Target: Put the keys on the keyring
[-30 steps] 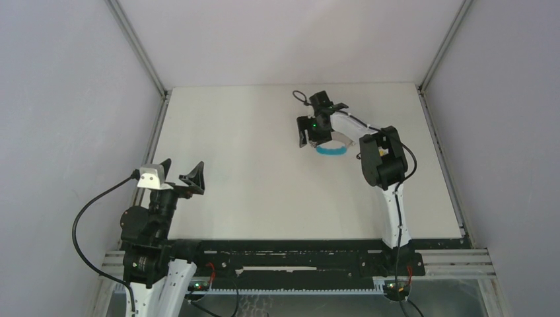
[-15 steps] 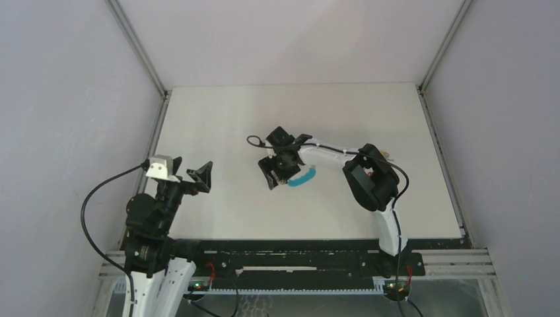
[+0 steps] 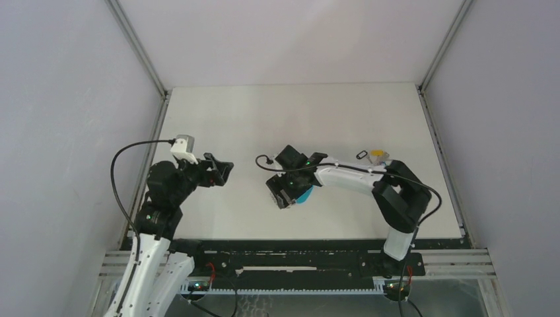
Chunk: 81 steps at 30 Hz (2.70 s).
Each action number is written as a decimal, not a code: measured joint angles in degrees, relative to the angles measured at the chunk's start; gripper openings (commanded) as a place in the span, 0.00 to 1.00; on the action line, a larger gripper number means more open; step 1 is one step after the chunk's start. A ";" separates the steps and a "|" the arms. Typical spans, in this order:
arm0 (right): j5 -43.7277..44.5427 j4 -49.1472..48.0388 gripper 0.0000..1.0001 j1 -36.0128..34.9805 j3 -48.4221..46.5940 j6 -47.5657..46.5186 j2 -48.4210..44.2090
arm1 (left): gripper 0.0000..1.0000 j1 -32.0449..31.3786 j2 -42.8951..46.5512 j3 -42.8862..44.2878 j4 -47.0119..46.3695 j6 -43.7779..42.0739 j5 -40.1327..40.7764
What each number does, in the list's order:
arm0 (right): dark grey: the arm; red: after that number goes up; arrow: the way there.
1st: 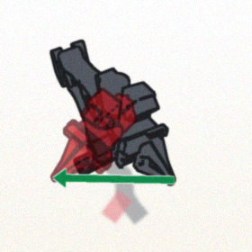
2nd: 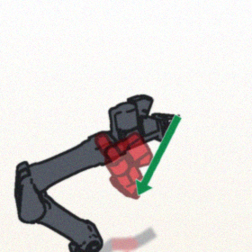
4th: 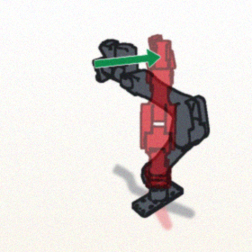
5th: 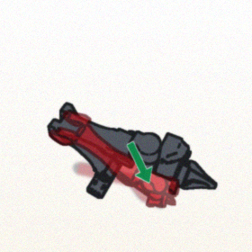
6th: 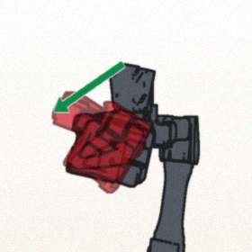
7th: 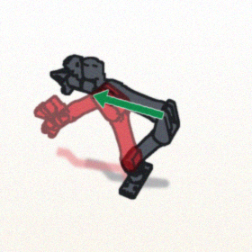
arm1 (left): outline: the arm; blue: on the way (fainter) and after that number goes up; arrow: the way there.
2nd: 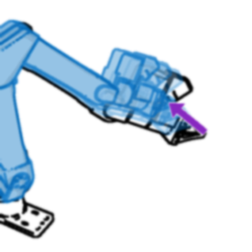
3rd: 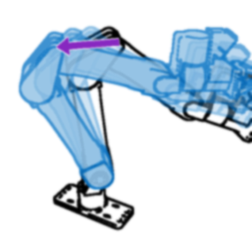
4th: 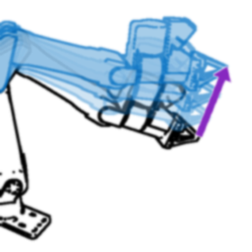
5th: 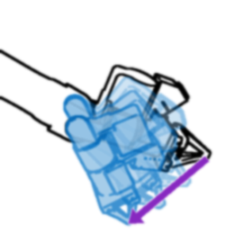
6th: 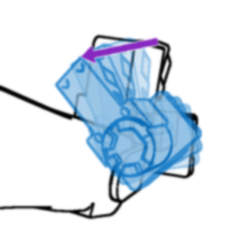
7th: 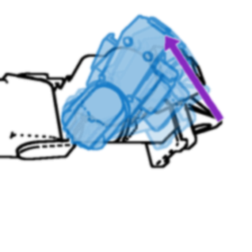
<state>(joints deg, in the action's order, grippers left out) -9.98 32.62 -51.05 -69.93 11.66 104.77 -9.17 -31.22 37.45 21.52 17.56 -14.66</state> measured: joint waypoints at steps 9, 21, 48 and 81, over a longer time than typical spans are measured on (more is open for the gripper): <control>9.53 -3.98 0.77 3.06 6.75 4.92 -15.58 | 0.81 -6.47 -11.52 -2.21 -10.16 7.67 -0.52; 18.47 -9.60 0.62 12.17 16.26 11.61 -15.52 | 0.74 -16.68 -33.83 -2.45 -19.96 8.55 3.04; 23.91 -12.44 0.30 8.68 5.90 11.19 0.81 | 0.75 -21.57 -40.04 -6.91 -24.83 8.61 5.03; 19.87 -9.73 0.49 10.88 2.05 2.34 -0.94 | 0.73 -21.84 -40.04 -9.29 -25.66 8.90 3.89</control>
<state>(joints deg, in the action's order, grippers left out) 9.89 22.90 -40.16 -67.88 14.00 103.83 -31.00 -71.26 28.16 -4.14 26.46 -10.76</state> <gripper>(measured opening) 0.452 0.725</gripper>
